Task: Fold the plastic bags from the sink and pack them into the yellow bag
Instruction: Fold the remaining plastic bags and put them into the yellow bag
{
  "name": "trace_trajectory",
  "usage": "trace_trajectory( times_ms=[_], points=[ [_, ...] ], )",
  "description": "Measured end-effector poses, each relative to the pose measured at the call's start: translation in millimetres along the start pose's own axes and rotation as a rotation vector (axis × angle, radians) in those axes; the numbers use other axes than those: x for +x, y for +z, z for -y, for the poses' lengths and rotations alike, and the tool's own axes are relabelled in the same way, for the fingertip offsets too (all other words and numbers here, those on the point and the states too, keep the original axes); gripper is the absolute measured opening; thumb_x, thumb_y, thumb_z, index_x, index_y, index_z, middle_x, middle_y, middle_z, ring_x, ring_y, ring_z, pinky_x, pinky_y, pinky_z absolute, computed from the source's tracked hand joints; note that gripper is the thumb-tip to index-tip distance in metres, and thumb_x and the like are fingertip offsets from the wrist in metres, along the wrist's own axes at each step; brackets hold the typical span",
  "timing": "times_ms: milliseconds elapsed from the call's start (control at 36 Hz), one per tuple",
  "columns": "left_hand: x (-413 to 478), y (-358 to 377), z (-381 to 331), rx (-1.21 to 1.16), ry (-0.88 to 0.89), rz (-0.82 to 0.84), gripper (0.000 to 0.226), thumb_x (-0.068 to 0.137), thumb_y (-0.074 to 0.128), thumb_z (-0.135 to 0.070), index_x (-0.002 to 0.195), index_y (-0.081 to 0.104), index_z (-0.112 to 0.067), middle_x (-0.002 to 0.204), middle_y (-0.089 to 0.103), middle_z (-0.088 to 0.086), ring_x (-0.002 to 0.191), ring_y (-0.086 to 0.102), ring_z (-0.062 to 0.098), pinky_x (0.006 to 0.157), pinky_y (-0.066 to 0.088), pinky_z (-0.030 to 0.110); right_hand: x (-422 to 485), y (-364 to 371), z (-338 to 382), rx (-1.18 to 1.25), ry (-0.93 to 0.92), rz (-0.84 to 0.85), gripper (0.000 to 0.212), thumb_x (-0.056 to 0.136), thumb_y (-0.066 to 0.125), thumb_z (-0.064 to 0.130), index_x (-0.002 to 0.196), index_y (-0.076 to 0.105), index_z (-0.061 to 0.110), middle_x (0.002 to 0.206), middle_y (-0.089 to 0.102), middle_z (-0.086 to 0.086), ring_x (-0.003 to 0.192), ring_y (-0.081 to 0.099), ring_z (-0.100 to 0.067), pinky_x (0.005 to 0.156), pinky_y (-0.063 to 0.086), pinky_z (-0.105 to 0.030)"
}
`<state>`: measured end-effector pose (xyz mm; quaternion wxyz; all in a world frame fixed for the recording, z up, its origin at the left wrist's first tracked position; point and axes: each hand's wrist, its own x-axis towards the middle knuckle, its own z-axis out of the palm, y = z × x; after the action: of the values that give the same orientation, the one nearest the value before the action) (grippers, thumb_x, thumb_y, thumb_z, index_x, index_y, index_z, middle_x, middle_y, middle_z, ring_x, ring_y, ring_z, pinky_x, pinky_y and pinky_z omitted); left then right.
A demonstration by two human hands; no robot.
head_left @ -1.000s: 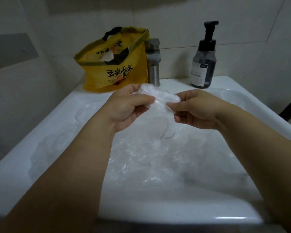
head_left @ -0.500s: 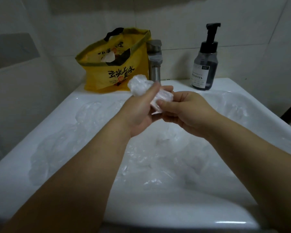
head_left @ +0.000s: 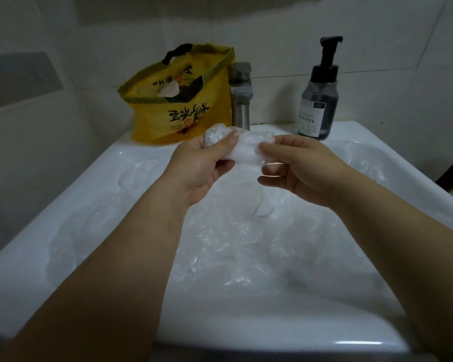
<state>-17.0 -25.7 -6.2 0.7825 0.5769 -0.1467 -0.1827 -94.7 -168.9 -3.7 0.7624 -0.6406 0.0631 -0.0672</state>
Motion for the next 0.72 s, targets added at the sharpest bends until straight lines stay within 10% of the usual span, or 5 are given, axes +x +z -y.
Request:
trace_trajectory(
  times_ms=[222, 361, 528, 722],
  points=[
    [-1.5, 3.0, 0.8, 0.039, 0.033, 0.045, 0.012, 0.097, 0.054, -0.016, 0.103, 0.061, -0.009, 0.09, 0.065, 0.004, 0.072, 0.065, 0.008, 0.062, 0.055, 0.017, 1.3, 0.8, -0.2, 0.018, -0.096, -0.123, 0.005, 0.091, 0.058, 0.002, 0.094, 0.061, 0.006, 0.077, 0.06, -0.007, 0.057, 0.062, -0.008, 0.065, 0.058, -0.024],
    [-1.4, 3.2, 2.6, 0.195, 0.121, 0.018, 0.025, 0.099, 0.052, -0.013, 0.119, 0.047, -0.027, 0.13, 0.051, 0.008, 0.088, 0.067, 0.017, 0.068, 0.055, 0.021, 1.7, -2.9, -1.1, -0.004, -0.177, -0.182, 0.03, 0.092, 0.056, 0.0, 0.112, 0.046, 0.02, 0.079, 0.051, -0.011, 0.065, 0.054, -0.016, 0.065, 0.057, -0.025],
    [-5.1, 4.6, 0.1, 0.203, 0.206, 0.06, 0.03, 0.1, 0.043, -0.001, 0.093, 0.055, -0.028, 0.108, 0.053, -0.001, 0.092, 0.063, 0.022, 0.066, 0.054, 0.021, -1.3, -0.3, 2.9, -0.026, -0.221, -0.146, 0.025, 0.094, 0.045, -0.008, 0.077, 0.052, 0.008, 0.077, 0.055, -0.009, 0.061, 0.056, -0.016, 0.063, 0.058, -0.026],
    [-6.4, 5.6, 2.6, 0.368, 0.247, 0.018, 0.032, 0.099, 0.045, -0.006, 0.081, 0.065, -0.022, 0.097, 0.063, -0.006, 0.08, 0.064, 0.013, 0.065, 0.053, 0.022, -0.6, 1.6, 1.7, -0.008, -0.176, -0.142, 0.013, 0.094, 0.055, 0.01, 0.088, 0.066, 0.006, 0.09, 0.063, -0.012, 0.07, 0.063, -0.018, 0.07, 0.06, -0.03]
  ],
)
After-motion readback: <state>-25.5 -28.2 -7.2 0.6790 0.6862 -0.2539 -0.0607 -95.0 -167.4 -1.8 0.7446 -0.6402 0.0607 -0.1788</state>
